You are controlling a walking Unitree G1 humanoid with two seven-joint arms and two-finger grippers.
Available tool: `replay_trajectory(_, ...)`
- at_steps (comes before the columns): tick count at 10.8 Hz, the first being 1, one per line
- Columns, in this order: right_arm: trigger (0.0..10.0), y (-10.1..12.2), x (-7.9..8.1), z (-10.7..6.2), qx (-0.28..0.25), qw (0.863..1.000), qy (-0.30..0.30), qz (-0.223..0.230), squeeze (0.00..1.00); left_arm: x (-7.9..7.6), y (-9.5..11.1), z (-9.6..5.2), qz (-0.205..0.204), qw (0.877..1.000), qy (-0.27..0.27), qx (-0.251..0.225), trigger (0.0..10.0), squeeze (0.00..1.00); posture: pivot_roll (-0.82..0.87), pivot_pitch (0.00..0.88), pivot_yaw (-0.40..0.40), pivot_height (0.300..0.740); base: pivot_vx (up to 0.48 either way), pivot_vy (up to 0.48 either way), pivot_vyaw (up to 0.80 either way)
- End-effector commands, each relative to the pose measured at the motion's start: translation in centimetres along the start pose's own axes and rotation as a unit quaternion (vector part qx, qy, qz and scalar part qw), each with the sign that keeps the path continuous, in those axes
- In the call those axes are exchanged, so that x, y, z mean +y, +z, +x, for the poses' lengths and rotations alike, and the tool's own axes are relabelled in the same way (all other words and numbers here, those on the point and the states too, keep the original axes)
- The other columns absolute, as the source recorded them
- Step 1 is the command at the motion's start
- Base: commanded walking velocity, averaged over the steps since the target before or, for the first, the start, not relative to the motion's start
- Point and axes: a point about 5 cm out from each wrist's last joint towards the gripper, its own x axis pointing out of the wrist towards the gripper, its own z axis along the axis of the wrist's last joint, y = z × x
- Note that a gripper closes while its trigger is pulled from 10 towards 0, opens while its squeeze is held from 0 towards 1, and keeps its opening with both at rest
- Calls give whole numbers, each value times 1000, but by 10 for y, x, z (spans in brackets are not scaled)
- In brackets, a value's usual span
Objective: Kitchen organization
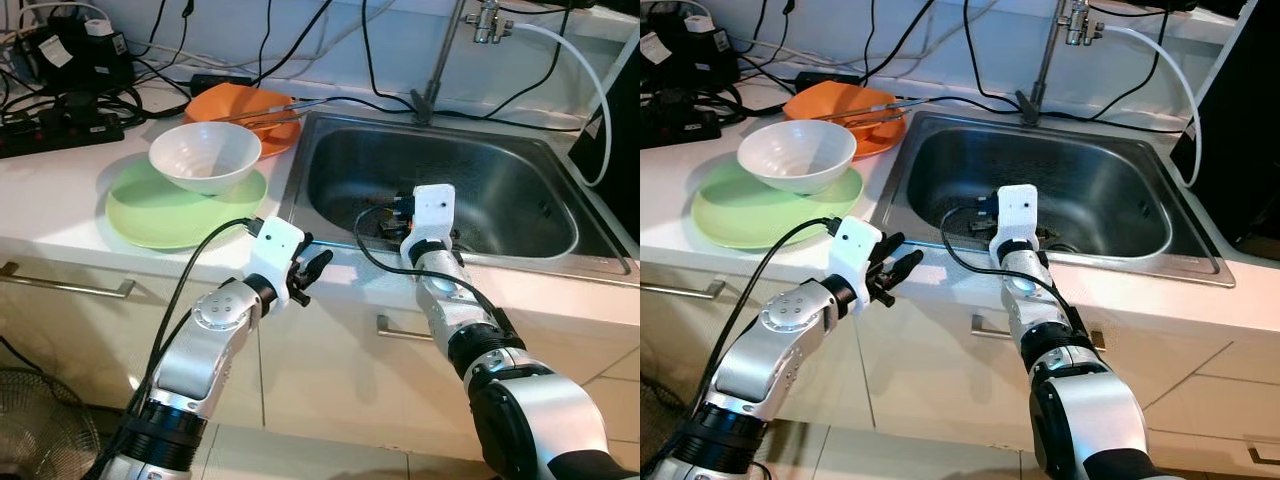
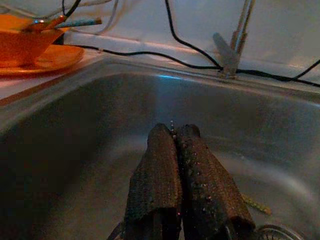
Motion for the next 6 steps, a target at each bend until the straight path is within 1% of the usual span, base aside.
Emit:
replay_trajectory(1,10000,-7,-1,-3,16,1000,4,2,1000,-7,-9,1,-6,1000,-15,24,10000,0,271,26,-85,740,0,0,0)
replay_trajectory(2,10000,-9,1,-3,19,1000,8,1,925,-10,-9,2,-7,999,-20,23,10000,0,272,25,-84,740,0,0,0)
replay_trajectory(3,10000,-10,3,-4,23,1000,11,3,0,-12,-9,3,-8,999,-24,24,10000,0,272,25,-84,740,0,0,0)
replay_trajectory(6,10000,-12,7,-6,26,999,18,6,0,-15,-8,5,-9,999,-30,22,10000,0,270,25,-83,740,0,0,0)
